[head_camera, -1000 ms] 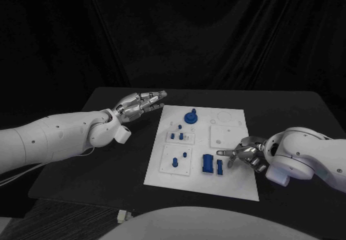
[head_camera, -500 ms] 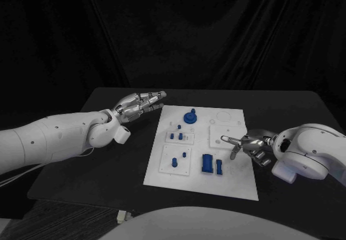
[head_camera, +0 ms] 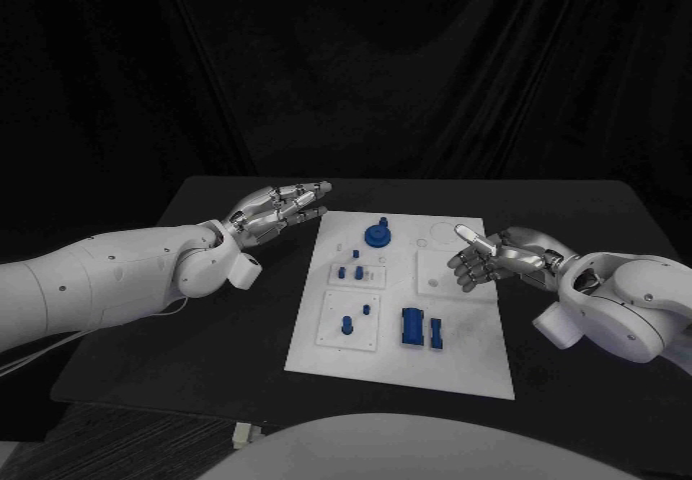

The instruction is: Assemble the parts on the task board

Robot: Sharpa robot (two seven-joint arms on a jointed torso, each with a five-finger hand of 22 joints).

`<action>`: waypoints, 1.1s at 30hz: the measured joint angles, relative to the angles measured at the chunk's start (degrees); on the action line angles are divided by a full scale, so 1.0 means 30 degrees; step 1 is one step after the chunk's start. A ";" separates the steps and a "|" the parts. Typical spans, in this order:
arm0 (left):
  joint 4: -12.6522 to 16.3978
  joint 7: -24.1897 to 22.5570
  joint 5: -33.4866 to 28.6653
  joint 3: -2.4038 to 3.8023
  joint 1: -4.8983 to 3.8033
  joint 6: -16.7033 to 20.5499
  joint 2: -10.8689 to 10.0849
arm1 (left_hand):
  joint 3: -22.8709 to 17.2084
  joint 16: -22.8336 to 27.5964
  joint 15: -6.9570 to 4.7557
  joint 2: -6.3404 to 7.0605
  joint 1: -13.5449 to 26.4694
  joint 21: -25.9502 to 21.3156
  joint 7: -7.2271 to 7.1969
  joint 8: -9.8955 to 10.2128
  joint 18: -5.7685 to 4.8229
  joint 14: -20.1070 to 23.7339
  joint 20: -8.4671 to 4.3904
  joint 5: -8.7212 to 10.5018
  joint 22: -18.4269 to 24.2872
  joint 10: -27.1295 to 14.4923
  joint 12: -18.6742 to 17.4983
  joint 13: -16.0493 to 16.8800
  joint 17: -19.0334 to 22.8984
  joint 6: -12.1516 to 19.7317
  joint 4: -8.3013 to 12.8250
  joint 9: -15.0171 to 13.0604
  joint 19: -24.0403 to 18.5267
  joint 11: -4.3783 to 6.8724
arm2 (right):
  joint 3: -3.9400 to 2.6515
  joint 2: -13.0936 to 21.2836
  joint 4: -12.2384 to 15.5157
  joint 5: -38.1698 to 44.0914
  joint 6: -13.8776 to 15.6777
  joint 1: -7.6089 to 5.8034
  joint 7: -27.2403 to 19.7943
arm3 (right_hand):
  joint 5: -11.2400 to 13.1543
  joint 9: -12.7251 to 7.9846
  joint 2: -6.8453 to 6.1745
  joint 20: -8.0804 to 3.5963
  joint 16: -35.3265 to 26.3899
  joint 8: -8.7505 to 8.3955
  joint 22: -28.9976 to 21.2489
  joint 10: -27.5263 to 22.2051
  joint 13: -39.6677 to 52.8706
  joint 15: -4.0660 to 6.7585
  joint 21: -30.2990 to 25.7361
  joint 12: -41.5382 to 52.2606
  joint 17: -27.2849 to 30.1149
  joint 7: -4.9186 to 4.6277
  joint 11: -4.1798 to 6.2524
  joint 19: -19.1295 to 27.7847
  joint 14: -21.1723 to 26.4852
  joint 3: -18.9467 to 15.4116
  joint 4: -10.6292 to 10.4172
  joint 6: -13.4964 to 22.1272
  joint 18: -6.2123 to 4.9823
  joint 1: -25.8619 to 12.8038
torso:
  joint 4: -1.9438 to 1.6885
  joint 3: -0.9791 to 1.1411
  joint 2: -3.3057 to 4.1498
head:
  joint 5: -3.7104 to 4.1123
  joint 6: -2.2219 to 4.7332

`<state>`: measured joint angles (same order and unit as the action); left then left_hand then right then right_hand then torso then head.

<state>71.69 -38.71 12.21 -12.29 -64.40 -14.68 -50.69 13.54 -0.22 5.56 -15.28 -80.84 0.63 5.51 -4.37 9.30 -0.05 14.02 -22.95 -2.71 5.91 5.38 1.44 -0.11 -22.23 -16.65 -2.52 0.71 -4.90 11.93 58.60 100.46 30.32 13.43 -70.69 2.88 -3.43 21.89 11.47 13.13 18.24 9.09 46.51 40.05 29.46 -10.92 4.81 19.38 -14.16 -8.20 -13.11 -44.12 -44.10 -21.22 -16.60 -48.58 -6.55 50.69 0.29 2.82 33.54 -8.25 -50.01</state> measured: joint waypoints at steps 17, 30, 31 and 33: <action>-0.0019 -0.0019 0.0000 0.0000 0.0083 0.0723 0.0352 | 0.0280 0.0000 -0.0388 -0.0064 0.0506 -0.0076 -0.0469 0.0257 -0.0002 0.0044 -0.0382 0.0331 0.0526 -0.0371 -0.0263 -0.0049 0.0020 0.0657 -0.0059 0.0058 -0.0155 0.0365 | 0.0015 0.0017 -0.1052 -0.4592 -0.0128 0.0909 -0.8637 | 0.0129 -0.4152 -0.0230 0.0135 -0.4996 -0.1100 -1.4757 -0.9983 -0.7082 0.1265 -0.1422 -0.3108 0.4216 0.2949 0.2111 1.4407 1.3039 -0.0211 -0.0032 0.5468 -0.0815 0.0989 | 0.0002 0.0005 0.0022 | -0.0070 0.0000; 0.0056 0.0104 0.0014 0.0095 0.0127 0.0934 0.0348 | -0.0687 0.0000 -0.1275 0.0930 0.5997 -0.0075 -0.1268 0.1004 -0.0064 0.0045 -0.1333 0.1831 0.0762 -0.1306 -0.1227 -0.0312 0.0013 0.2017 0.1008 0.0517 -0.0210 0.1216 | -0.0200 -0.0274 -0.1322 -0.5015 -0.0144 0.1048 -0.9521 | 0.1076 -0.7225 -0.3502 -0.3869 -0.6011 -0.2964 -1.5480 -1.3265 -0.9778 0.3544 -0.1538 -0.6303 0.4696 0.2729 0.4344 1.4704 1.4695 0.5017 0.4240 1.3168 0.2045 -1.1515 | -0.0005 -0.0005 0.0005 | 0.0011 0.0170; 0.0116 0.0123 0.0008 0.0147 0.0139 0.1003 0.0354 | -0.0850 0.0000 -0.1289 0.1094 0.6814 -0.0075 -0.1354 0.1074 -0.0331 0.0031 -0.1466 0.2054 0.0783 -0.1410 -0.1301 -0.0338 0.0012 0.2233 0.1171 0.0565 -0.0226 0.1267 | -0.0285 -0.0367 -0.1361 -0.5051 -0.0083 0.1096 -0.9522 | 0.1077 -0.7241 -0.3675 -0.4159 -0.6011 -0.2964 -1.5482 -1.3294 -0.9795 0.3544 -0.1538 -0.6372 0.4699 0.2732 0.4373 1.4705 1.4695 0.5381 0.5009 1.3681 0.2047 -1.2407 | -0.0005 -0.0015 -0.0002 | 0.0051 0.0253; 0.0307 0.0181 -0.0023 0.0296 0.0187 0.1264 0.0405 | -0.1157 0.0000 -0.1473 0.1403 0.8391 -0.0075 -0.1486 0.1101 -0.0471 0.0033 -0.1699 0.2495 0.0812 -0.1539 -0.1374 -0.0373 0.0011 0.2642 0.1488 0.0637 -0.0216 0.1397 | -0.0540 -0.0660 -0.1487 -0.5175 0.0146 0.1260 -0.9529 | 0.1077 -0.7254 -0.3773 -0.4282 -0.6011 -0.2963 -1.5486 -1.3294 -0.9800 0.3543 -0.1538 -0.6393 0.4702 0.2727 0.4373 1.4704 1.4695 0.6768 0.5455 1.4445 0.2045 -1.3754 | -0.0009 -0.0049 -0.0033 | 0.0196 0.0502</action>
<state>72.61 -38.16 12.14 -11.40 -63.84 -10.89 -49.48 10.06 -0.22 1.14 -11.07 -55.66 0.41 1.05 -1.07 7.89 0.05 8.93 -15.47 -0.27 1.29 1.25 0.32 -0.08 -14.30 -12.19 -0.61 0.07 -0.71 10.31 56.62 96.00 14.79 13.87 -66.91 -25.71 -0.20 0.13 0.15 0.29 0.21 0.20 0.05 0.17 0.06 -0.29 0.20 0.20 -0.05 -0.02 0.01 -0.01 -0.02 -0.91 -0.23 -5.25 -0.41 9.42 0.26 2.68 33.44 -7.66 -48.50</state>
